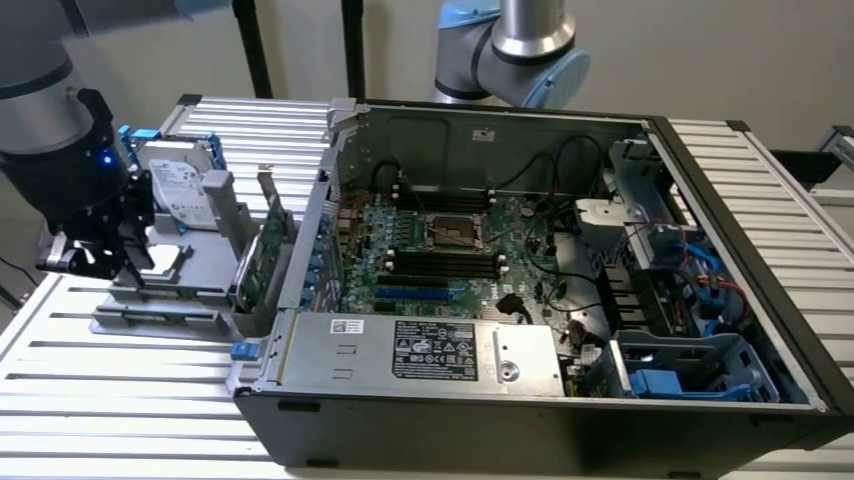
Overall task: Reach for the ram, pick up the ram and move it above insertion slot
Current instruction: 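Pick up the ram and move it above insertion slot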
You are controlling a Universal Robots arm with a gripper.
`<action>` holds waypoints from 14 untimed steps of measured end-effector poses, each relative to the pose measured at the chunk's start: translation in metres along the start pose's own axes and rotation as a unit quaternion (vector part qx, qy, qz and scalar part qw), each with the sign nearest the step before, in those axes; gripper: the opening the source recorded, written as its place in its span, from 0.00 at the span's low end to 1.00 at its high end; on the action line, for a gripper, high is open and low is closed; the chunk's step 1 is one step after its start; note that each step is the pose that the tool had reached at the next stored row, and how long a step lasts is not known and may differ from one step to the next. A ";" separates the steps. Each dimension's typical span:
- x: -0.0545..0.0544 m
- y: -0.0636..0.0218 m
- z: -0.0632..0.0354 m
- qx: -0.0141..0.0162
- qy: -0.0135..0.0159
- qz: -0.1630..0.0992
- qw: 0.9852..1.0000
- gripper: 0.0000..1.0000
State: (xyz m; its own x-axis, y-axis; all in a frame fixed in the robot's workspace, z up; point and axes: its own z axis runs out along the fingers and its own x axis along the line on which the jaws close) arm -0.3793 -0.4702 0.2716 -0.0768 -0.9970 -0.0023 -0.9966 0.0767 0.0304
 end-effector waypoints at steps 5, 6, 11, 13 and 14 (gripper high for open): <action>0.001 -0.0004 0.0091 0.000 0.000 -0.008 1.000 0.31; 0.001 -0.0004 0.0108 0.000 0.000 -0.009 1.000 0.31; 0.002 -0.0008 0.0198 0.000 0.001 -0.017 1.000 0.31; 0.002 -0.0009 0.0237 0.000 0.001 -0.021 1.000 0.31; 0.002 -0.0009 0.0255 0.000 0.001 -0.023 1.000 0.31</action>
State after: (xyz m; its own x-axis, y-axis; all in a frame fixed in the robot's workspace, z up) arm -0.3793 -0.4723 0.2462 -0.0314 -0.9995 -0.0022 -0.9990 0.0314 0.0304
